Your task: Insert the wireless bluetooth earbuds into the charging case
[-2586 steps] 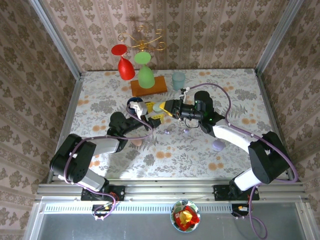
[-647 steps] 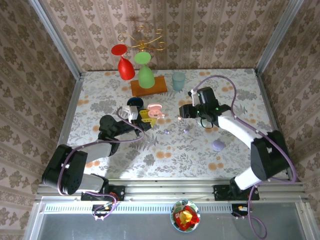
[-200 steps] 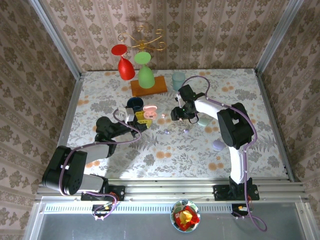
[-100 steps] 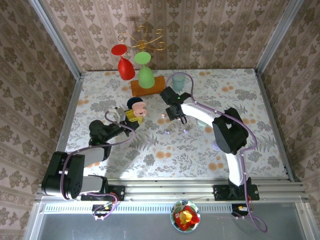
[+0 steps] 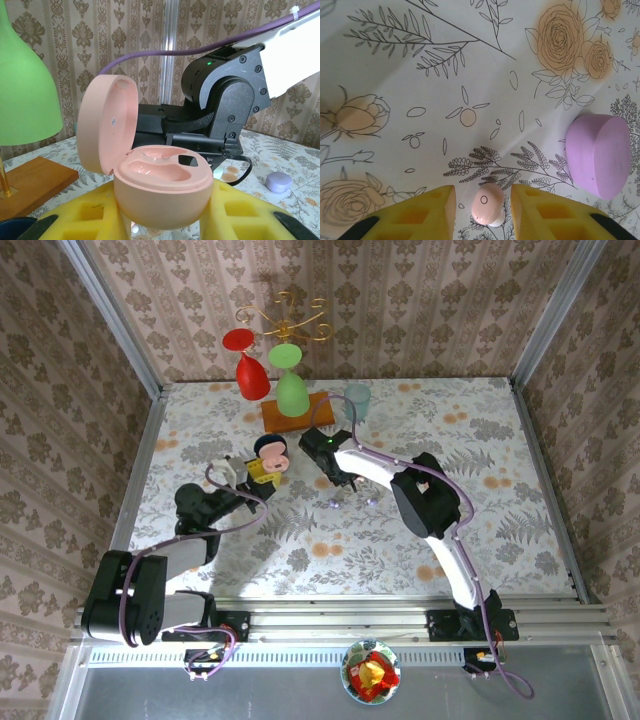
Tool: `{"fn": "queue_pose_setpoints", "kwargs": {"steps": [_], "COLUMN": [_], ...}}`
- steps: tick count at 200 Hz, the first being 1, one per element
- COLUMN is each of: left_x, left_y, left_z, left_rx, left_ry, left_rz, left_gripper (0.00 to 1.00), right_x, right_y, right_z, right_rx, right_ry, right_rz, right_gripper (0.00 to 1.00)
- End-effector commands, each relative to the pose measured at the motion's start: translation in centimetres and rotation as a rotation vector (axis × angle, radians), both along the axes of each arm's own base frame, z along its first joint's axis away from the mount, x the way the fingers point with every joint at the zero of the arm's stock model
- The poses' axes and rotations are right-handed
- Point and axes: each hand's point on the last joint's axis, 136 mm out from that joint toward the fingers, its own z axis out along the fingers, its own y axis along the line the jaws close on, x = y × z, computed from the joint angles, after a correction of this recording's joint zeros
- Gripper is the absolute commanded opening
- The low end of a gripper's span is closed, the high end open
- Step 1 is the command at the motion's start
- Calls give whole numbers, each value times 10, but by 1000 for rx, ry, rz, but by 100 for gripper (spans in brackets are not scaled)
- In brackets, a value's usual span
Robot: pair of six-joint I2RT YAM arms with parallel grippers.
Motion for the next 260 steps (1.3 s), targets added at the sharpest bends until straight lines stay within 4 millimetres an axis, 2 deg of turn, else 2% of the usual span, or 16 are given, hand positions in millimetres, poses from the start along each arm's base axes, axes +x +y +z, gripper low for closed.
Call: {"fn": "queue_pose_setpoints", "kwargs": {"steps": [1,52,148,192,260], "left_x": [-3,-3,-3,-2,-3], "left_y": [3,2,1,1,-5], "left_z": [9,7,8,5,2], "left_rx": [3,5,10,13,27], "left_ry": [-65,-60,-68,-62,-69], "left_rz": [8,3,-6,-7,-31], "left_gripper": [27,27,27,27,27], "right_x": [-2,-6,-9,-9,-22], "right_y": [-8,-11,-15,-11,1], "right_z": [3,-5,-12,3,42], "right_rx": [-77,-98,-102,-47,264], "right_ry": [-1,24,55,25,-34], "right_rz": [-10,-11,-19,-8,-19], "right_gripper": [35,33,20,18,17]}}
